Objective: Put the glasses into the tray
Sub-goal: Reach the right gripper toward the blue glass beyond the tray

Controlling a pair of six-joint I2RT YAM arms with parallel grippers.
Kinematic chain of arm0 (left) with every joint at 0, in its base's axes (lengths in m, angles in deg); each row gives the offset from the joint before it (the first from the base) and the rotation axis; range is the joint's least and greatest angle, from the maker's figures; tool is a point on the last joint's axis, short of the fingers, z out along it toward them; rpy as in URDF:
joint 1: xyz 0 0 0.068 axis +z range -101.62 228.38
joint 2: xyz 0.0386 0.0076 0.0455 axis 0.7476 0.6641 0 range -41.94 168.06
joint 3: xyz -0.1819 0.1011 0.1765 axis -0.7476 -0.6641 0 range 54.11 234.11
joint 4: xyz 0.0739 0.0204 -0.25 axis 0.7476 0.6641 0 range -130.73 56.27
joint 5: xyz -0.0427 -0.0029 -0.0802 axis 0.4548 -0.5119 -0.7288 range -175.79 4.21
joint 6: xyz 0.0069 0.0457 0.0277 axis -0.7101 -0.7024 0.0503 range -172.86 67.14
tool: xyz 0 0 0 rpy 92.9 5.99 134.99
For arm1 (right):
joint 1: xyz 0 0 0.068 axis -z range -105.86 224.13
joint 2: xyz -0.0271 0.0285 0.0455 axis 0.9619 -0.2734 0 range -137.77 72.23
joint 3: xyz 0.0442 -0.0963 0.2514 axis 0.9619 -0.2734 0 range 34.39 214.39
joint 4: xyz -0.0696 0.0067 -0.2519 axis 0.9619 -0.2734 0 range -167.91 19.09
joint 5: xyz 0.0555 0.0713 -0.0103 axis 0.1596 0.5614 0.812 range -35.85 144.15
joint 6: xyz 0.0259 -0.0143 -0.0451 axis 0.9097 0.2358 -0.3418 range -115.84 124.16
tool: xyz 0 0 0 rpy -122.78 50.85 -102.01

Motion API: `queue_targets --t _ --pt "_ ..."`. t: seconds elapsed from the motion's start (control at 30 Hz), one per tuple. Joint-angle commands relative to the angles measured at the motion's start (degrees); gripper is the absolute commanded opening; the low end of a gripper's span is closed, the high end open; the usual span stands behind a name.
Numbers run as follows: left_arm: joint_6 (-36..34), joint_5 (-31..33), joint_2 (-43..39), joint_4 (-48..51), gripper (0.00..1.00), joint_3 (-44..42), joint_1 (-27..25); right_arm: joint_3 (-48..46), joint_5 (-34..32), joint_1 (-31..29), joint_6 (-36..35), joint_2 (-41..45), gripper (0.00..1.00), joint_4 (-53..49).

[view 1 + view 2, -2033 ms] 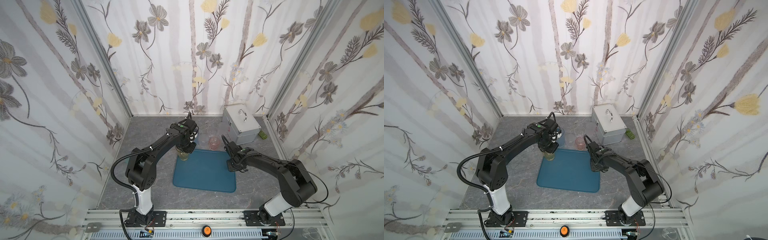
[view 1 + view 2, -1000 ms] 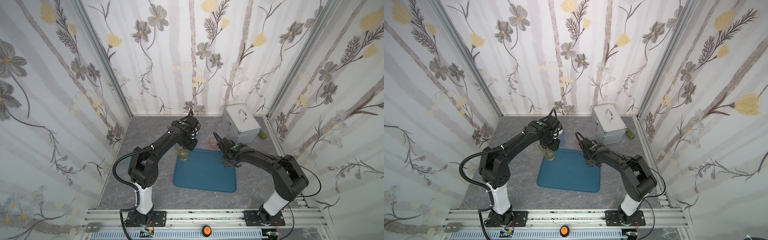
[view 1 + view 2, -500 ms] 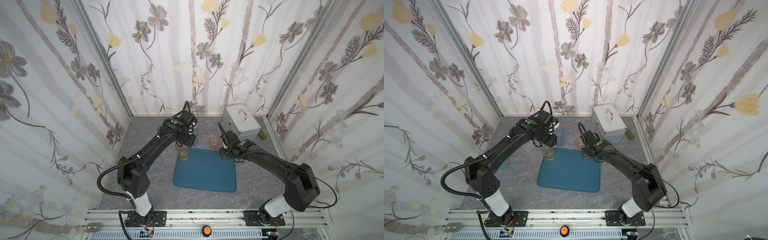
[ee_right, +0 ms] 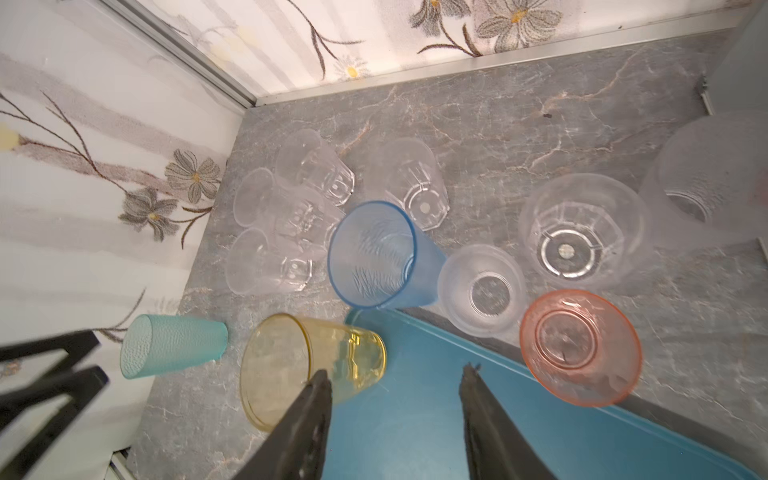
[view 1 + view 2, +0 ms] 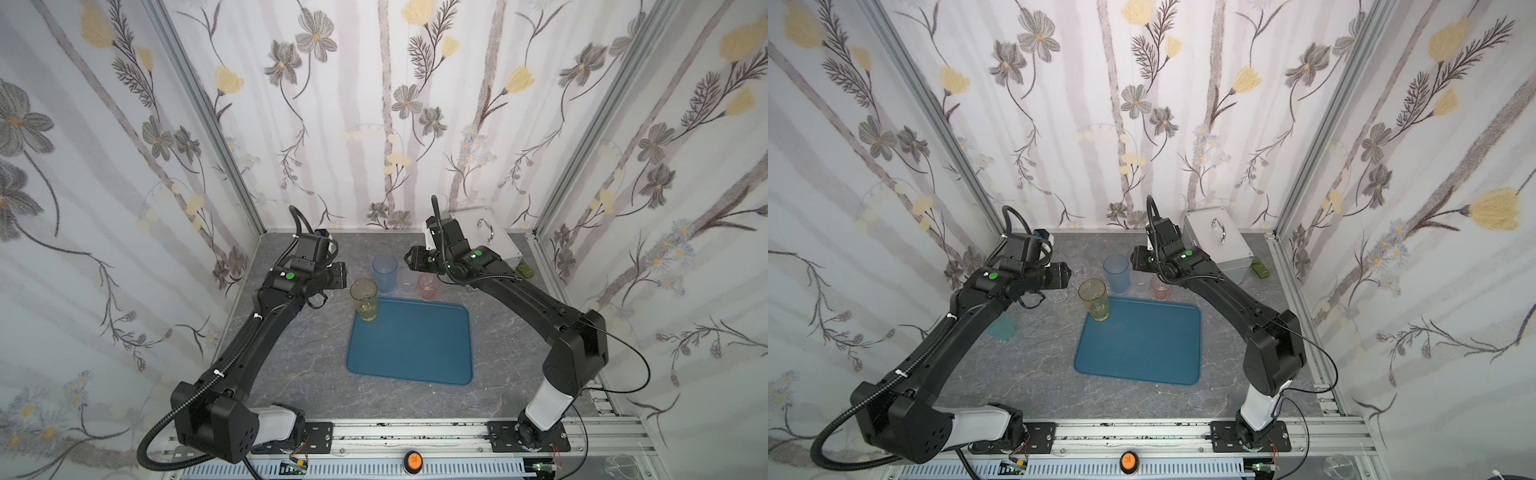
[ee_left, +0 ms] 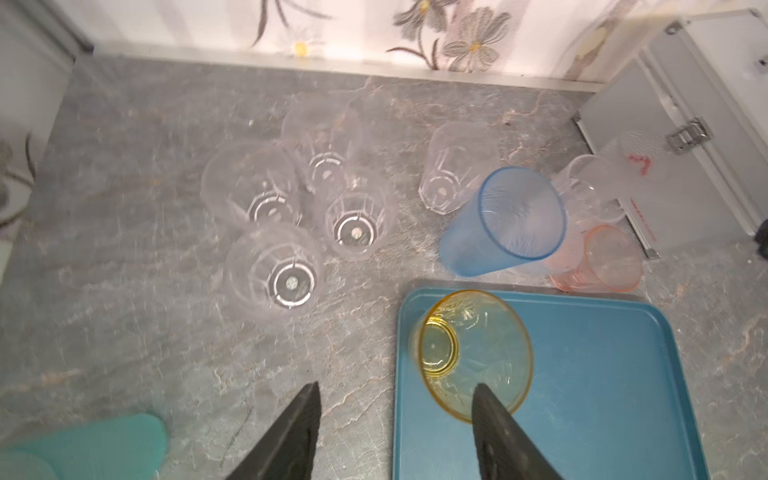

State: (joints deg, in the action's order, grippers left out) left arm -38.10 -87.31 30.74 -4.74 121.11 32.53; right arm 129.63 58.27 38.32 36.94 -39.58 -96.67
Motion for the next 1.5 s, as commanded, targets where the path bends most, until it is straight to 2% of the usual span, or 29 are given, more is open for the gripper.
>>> queue_targets --t 0.0,0.2,0.37,0.53,0.9,1.0,1.13,1.47 --pt "10.8 0.0 -5.4 -10.0 0.60 -9.4 3.0 5.9 -1.8 -0.8 1.3 -5.1 0.52 -1.3" --pt "21.9 -1.3 -15.0 -20.4 0.60 -27.6 3.9 18.1 -6.5 -1.6 -1.1 -14.5 0.53 -6.2" --pt "24.7 -2.2 -16.8 -24.7 0.60 -35.1 3.6 23.9 -9.6 -1.9 -3.4 -20.0 0.52 -8.5" --pt "23.4 -2.5 -15.9 -25.9 0.60 -36.2 2.9 24.5 -8.6 -2.0 -4.4 -22.4 0.48 -8.6" --pt "22.5 -0.6 -14.0 -28.2 0.60 -34.0 0.7 24.6 -7.8 -2.3 -5.0 -25.9 0.34 -8.0" --pt "22.8 -1.0 -14.3 -29.0 0.60 -34.0 0.6 24.6 -9.0 -2.4 -5.7 -26.3 0.32 -8.0" --pt "22.7 -1.6 -14.8 -29.8 0.60 -34.3 0.5 24.6 -11.4 -3.2 -8.0 -26.4 0.22 -6.7" --pt "23.1 0.6 -17.9 -31.0 0.61 -34.8 0.5 24.8 -15.8 -4.0 -12.5 -24.8 0.06 -6.8"
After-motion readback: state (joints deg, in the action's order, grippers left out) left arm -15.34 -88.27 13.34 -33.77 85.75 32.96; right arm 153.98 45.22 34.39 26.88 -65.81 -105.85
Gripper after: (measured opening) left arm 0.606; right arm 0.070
